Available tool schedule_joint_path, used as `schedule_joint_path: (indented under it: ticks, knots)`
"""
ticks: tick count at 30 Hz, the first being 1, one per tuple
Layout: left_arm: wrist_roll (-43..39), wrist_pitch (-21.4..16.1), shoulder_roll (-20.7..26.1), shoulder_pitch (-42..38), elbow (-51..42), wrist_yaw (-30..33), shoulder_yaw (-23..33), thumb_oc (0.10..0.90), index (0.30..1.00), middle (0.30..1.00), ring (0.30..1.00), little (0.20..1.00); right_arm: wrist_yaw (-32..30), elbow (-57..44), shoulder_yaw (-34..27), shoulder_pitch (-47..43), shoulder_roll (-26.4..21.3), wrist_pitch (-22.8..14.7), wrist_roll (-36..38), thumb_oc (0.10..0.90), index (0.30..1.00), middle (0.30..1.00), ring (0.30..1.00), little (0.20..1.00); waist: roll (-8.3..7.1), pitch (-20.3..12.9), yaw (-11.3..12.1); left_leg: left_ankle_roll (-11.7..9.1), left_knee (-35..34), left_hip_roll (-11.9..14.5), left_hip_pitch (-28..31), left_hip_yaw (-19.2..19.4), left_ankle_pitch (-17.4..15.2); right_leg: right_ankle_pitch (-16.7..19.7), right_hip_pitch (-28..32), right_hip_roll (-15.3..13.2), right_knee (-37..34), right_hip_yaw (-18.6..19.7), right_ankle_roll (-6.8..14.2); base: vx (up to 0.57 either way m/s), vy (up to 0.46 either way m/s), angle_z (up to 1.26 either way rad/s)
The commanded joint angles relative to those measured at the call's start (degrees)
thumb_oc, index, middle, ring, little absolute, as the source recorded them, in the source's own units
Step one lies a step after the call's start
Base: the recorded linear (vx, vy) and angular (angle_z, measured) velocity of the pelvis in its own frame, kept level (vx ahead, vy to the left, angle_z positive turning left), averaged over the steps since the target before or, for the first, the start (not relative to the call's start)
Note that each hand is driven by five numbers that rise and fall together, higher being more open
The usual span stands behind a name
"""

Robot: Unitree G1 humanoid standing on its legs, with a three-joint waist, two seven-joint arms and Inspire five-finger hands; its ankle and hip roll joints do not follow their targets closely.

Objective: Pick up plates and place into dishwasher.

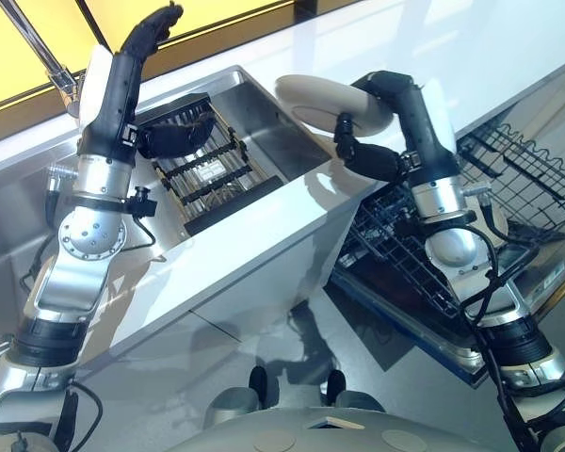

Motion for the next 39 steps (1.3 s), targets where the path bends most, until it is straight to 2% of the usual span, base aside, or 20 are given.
schedule_joint_path:
  ticks: [1, 5, 10, 16, 18, 22, 28, 33, 39]
  knots:
    - [-0.6, -3.4, 1.5, 0.5, 3.8, 3.4, 5.5, 0.8, 0.9, 0.9, 0.9, 0.9, -11.1, -1.5, -8.6, -1.1, -3.1, -6.0, -2.0, 0.1, 0.3, 0.3, 0.3, 0.2, -1.62, -8.2, -0.5, 1.8, 0.2, -4.6, -1.4, 3.5, -4.0, -3.3, -2.6, 1.4, 5.0, 0.7, 3.2, 0.0, 0.0, 0.0]
    - [-0.9, -3.5, 0.8, 5.1, 4.8, 2.0, 7.8, 0.8, 0.9, 0.9, 0.9, 0.9, -17.0, -1.5, -16.4, 2.6, -4.6, -7.3, -1.7, 0.1, 0.3, 0.3, 0.3, 0.2, -1.71, -7.9, -1.0, 2.1, 0.5, -4.7, -1.2, 3.7, -4.4, -3.2, -2.7, 1.5, 5.0, 1.4, 3.4, 0.02, -0.017, -0.04]
    - [-0.6, -4.2, 0.0, 10.0, 6.7, 0.3, 10.4, 0.8, 0.9, 0.9, 0.9, 0.9, -20.3, -1.7, -24.0, 8.3, -6.4, -8.0, -2.7, 0.1, 0.3, 0.3, 0.3, 0.2, -1.87, -7.6, -1.6, 2.3, 0.6, -4.6, -1.0, 4.0, -4.6, -3.3, -3.1, 1.8, 5.4, 2.4, 3.5, 0.03, -0.014, -0.13]
    - [-0.5, -3.7, -0.1, 12.7, 9.9, -0.3, 11.6, 0.8, 0.9, 0.9, 0.9, 0.9, -19.4, 1.0, -28.2, 12.8, -6.8, -6.8, -1.0, 0.1, 0.3, 0.3, 0.3, 0.2, -2.09, -7.2, -2.6, 2.4, 0.7, -4.3, -1.1, 4.8, -4.6, -3.4, -3.6, 2.0, 6.0, 3.3, 3.5, 0.01, -0.006, -0.14]
    - [-0.2, -3.7, -0.6, 13.8, 11.2, -0.5, 12.2, 0.8, 0.9, 0.9, 0.9, 0.9, -16.5, 2.6, -29.1, 14.5, -5.9, -7.0, 1.7, 0.1, 0.3, 0.3, 0.3, 0.2, -2.18, -7.0, -3.0, 2.4, 0.7, -4.2, -1.1, 5.1, -4.6, -3.3, -3.8, 2.1, 6.2, 3.5, 3.5, 0.0, -0.004, -0.02]
    - [-0.2, -4.4, -2.0, 16.1, 13.7, -1.1, 13.3, 0.8, 0.9, 0.9, 0.9, 0.9, -8.4, 5.9, -28.8, 18.2, -3.5, -6.4, 4.7, 0.1, 0.3, 0.3, 0.3, 0.2, -2.35, -6.3, -3.7, 2.6, 0.7, -4.1, -1.3, 5.4, -4.5, -3.3, -4.5, 2.1, 6.7, 3.9, 3.5, 0.01, 0.002, -0.06]
    - [-0.6, -5.3, -2.9, 17.5, 14.8, -1.2, 14.3, 0.8, 0.9, 0.9, 0.9, 0.9, -2.5, 10.3, -25.0, 19.9, -1.5, -4.2, 3.5, 0.1, 0.3, 0.3, 0.3, 0.2, -2.49, -4.9, -3.7, 2.8, 0.8, -4.0, -1.5, 5.7, -4.4, -3.2, -5.0, 1.7, 7.2, 3.5, 3.6, 0.03, 0.0, -0.08]
    - [-1.3, -5.5, -2.3, 16.7, 15.3, -0.3, 13.2, 0.8, 0.9, 0.9, 0.9, 0.9, -3.7, 16.8, -21.2, 17.7, -1.6, -1.0, 1.0, 0.1, 0.3, 0.3, 0.3, 0.2, -2.33, -4.0, -2.7, 2.8, 0.7, -4.1, -1.4, 5.0, -4.8, -3.8, -4.9, 1.5, 7.5, 2.6, 3.8, 0.01, -0.007, 0.01]
    - [-2.1, -4.7, -0.9, 15.6, 14.4, -0.8, 11.1, 0.8, 0.9, 0.9, 0.9, 0.9, -6.3, 24.8, -17.3, 12.9, -2.7, 3.4, 7.2, 0.1, 0.3, 0.3, 0.3, 0.2, -2.09, -2.7, -0.5, 2.8, 1.0, -4.1, -1.9, 3.9, -4.7, -3.8, -5.3, 1.0, 8.3, 0.9, 4.0, 0.02, -0.043, 0.09]
